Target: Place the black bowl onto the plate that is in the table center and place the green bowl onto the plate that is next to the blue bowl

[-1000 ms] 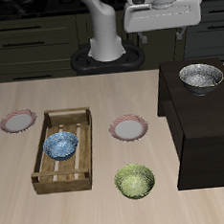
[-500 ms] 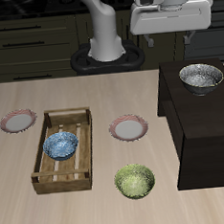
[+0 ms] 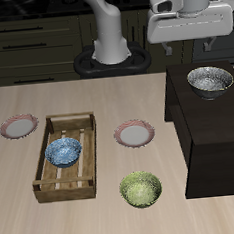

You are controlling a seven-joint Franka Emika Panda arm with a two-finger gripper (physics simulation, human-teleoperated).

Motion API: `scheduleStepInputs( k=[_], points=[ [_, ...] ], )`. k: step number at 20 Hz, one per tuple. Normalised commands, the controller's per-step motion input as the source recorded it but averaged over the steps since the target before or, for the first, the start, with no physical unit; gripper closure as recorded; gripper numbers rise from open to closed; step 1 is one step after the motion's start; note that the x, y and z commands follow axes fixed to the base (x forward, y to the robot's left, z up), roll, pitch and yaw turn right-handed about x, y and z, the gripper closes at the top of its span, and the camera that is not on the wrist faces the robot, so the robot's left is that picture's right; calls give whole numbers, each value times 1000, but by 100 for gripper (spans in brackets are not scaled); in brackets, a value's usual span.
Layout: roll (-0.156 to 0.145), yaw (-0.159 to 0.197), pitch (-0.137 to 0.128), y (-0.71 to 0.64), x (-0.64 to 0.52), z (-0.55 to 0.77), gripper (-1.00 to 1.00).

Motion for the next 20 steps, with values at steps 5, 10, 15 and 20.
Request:
scheduleStepInputs(
  k=[5, 10, 15, 20],
  points=[
    [-13, -5, 43, 11, 157, -241, -100],
    [1, 17, 23, -18, 56, -269, -100],
    [24, 20, 38, 47, -24, -346, -100],
    [21, 11, 32, 21, -19, -268, -100]
  ],
)
